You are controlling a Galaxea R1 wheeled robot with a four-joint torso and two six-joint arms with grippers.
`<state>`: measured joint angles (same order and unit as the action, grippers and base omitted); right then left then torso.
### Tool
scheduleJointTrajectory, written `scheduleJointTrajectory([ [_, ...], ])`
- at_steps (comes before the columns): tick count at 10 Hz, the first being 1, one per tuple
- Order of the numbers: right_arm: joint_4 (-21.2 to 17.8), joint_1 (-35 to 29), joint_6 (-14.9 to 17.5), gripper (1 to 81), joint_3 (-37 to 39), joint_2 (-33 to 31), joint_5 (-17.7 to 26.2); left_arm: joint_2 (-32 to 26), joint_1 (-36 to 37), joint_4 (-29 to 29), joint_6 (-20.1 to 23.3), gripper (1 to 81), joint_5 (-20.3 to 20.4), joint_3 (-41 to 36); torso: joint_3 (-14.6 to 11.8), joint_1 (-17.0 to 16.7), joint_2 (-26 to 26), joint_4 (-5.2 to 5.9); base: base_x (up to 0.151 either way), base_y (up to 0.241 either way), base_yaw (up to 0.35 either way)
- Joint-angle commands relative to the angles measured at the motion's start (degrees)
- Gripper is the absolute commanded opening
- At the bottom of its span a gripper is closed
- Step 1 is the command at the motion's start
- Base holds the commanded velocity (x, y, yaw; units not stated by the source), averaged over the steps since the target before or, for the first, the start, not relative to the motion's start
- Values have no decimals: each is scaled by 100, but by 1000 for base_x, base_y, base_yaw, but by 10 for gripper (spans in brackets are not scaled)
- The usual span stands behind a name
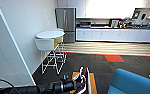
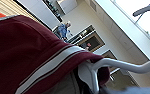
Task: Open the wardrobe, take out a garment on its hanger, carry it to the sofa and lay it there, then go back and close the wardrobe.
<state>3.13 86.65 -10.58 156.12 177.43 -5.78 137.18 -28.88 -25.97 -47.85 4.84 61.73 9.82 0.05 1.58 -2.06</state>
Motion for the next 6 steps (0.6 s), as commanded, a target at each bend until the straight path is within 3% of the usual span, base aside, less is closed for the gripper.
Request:
scheduleJointTrajectory([
  [1,-14,-179,3,811,-31,40,332,134,906,-198,91,10,386,-302,0,0,0,0,0,0,-214],
  [6,3,-187,3,811,-31,49,332,108,906,-198,91,10,377,-311,2,0,0,0,0,0,-214],
])
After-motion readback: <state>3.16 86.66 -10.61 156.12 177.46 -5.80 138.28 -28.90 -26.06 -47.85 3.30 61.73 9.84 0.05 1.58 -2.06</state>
